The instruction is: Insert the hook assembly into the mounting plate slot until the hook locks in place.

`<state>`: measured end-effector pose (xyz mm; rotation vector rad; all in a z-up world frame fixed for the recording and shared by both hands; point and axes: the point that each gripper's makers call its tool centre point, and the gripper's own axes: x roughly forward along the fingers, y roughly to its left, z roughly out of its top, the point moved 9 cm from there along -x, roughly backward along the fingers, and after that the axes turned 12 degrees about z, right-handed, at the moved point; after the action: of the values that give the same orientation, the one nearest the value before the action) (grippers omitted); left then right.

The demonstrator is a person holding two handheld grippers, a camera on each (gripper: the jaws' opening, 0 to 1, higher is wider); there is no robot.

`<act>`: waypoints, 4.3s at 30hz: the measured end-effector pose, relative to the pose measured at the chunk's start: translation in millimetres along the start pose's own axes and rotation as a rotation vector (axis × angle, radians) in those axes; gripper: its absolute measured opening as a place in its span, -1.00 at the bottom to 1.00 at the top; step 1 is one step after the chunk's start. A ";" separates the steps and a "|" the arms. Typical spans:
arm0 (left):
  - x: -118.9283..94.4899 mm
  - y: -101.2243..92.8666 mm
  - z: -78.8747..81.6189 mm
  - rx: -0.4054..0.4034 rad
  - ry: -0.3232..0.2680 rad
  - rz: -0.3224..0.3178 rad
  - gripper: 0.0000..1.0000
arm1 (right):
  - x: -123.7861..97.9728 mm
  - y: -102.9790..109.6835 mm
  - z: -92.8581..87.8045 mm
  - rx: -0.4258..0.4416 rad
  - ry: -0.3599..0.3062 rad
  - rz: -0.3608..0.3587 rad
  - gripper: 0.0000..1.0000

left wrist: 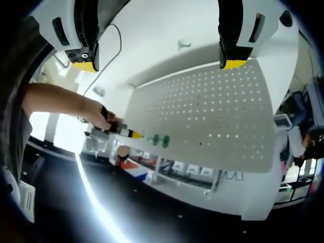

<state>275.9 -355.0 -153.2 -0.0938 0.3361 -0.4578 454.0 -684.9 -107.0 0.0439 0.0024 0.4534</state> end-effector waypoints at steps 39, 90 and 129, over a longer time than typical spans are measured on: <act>3.5 4.6 -5.0 -0.003 0.028 0.031 1.00 | 30.8 -21.6 -1.2 -0.029 -0.057 -0.076 -1.00; -23.5 -2.9 -19.8 0.012 0.041 0.032 1.00 | -39.9 16.1 -25.0 0.037 0.144 0.020 -0.63; 0.3 -5.5 -68.6 -0.061 0.213 0.027 1.00 | -155.8 139.0 -137.0 0.136 0.488 0.298 -0.06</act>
<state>250.6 -361.0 -216.9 -0.1003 0.5601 -0.4317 251.4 -622.5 -239.1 0.0664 0.5125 0.7526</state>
